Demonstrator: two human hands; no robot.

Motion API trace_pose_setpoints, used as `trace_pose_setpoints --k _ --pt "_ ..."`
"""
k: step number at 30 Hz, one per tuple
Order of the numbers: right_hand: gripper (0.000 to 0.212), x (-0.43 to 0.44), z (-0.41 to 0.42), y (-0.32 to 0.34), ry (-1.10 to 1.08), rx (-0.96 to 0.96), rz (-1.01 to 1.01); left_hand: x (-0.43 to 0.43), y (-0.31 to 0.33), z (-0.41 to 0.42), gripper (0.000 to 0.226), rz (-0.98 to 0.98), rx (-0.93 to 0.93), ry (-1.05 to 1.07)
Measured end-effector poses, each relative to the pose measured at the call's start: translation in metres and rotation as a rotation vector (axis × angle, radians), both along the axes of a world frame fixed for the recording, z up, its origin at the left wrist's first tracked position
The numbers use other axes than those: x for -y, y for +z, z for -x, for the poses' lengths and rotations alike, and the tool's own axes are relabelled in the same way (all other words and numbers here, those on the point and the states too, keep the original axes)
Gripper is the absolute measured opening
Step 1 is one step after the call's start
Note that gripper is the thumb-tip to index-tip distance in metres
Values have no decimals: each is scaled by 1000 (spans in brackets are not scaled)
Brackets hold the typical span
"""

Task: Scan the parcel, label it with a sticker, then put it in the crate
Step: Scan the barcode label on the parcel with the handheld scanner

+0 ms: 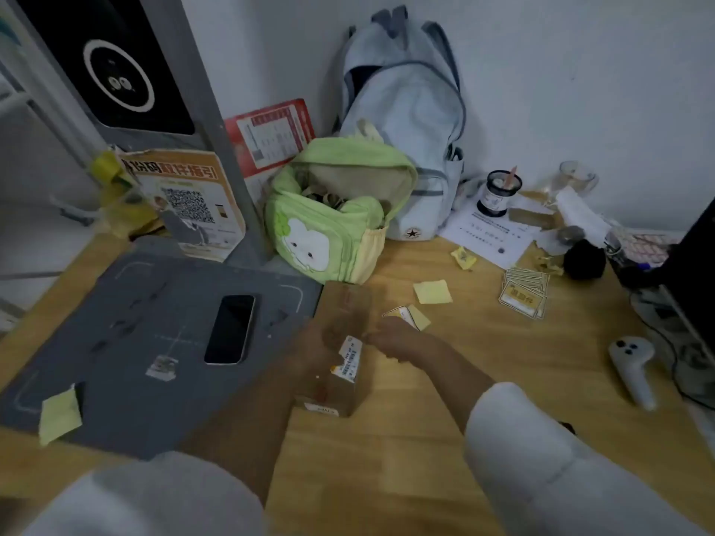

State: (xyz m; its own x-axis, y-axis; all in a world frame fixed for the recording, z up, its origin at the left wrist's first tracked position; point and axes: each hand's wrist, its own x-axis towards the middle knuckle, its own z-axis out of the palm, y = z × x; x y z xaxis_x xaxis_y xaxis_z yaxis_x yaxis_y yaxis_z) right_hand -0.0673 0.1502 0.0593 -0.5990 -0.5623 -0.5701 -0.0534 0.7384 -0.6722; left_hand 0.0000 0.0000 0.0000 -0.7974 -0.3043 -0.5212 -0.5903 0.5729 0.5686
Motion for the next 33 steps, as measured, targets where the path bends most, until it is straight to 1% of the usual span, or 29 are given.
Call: trace_pose_setpoints --k 1,2,3,4,5,7,9,11,14,17,26,29,32,33 --pt "24 4 -3 -5 20 -3 -22 0 -9 -1 76 4 34 34" --pt "23 7 -1 -16 2 5 -57 -1 -15 -3 95 29 83 76" --pt "18 10 -2 -25 -12 14 -88 -5 -19 -7 104 46 138 93" --pt "12 11 -3 -38 -19 52 -114 -8 -25 -11 109 62 166 100" --pt "12 13 -7 -43 -41 70 -124 -11 -32 -13 110 67 177 100" --pt "30 15 -10 -56 -82 134 -116 -17 -39 -14 112 62 156 133" --pt "37 17 -16 -63 -122 180 -79 -19 -48 -14 114 81 138 162" --pt "38 22 -19 -69 -173 209 -41 -23 -54 -16 118 102 137 166" --pt "39 27 -22 -75 -195 203 -22 -28 -55 -18 133 144 187 158" --pt "39 28 -24 -75 -209 201 -14 -27 -52 -19 131 143 179 168" --pt "42 30 -23 -75 -277 208 -54 -10 -43 -29 126 -42 163 251" --pt "42 25 -25 -74 -322 200 -40 -11 -40 -34 128 -100 151 251" --pt "41 15 -30 -69 -353 218 -33 -12 -51 -41 138 -178 137 270" --pt "41 10 -31 -67 -358 224 -31 -11 -60 -43 135 -209 135 266"
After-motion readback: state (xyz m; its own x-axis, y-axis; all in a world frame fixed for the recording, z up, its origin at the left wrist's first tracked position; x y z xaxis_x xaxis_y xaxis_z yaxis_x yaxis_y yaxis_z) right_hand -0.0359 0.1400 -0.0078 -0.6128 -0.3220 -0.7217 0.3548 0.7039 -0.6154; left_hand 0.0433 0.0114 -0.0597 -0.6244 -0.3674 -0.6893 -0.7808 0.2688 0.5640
